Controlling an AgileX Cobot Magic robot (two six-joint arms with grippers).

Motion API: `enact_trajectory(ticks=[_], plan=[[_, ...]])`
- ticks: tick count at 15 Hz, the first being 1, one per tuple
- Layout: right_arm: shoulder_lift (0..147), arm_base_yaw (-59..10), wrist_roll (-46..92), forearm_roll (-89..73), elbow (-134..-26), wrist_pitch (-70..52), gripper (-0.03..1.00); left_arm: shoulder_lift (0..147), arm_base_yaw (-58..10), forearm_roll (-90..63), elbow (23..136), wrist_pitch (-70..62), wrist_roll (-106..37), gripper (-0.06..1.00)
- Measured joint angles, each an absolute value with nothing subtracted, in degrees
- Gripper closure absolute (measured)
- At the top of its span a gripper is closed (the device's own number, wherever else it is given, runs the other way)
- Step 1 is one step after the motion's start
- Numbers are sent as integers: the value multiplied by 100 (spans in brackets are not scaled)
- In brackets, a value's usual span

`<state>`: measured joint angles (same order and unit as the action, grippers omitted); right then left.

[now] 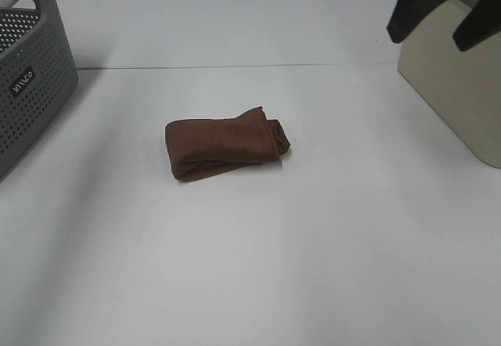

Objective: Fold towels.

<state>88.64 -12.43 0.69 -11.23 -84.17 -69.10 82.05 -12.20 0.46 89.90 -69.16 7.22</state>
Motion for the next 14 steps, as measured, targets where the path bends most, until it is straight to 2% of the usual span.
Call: enact_trajectory(ticks=[5, 9, 14], plan=[[7065, -1243, -40, -705, -6709, -6927, 22, 5987, -1220, 69, 6704, -6950, 762, 45], [5099, -1243, -86, -584, -5128, -6967, 22, 3518, -1220, 69, 4864, -6979, 676, 45], [1891, -1243, -189, -315, -3850, -6990, 22, 579, -1220, -52, 3867, -6990, 241, 45]])
